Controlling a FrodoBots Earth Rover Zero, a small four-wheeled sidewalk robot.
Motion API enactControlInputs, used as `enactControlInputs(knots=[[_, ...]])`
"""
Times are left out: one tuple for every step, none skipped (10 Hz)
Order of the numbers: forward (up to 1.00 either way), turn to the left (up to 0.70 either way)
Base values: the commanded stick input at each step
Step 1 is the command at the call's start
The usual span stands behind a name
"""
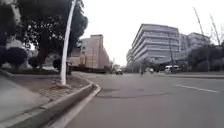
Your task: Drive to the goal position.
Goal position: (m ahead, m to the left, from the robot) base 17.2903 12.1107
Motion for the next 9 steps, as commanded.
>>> enactControlInputs(knots=[[0.7, 0.0], [0.7, 0.0], [0.7, 0.0], [0.7, 0.0], [0.7, 0.0], [0.7, 0.0], [0.7, 0.0], [0.7, 0.0], [0.7, 0.0]])
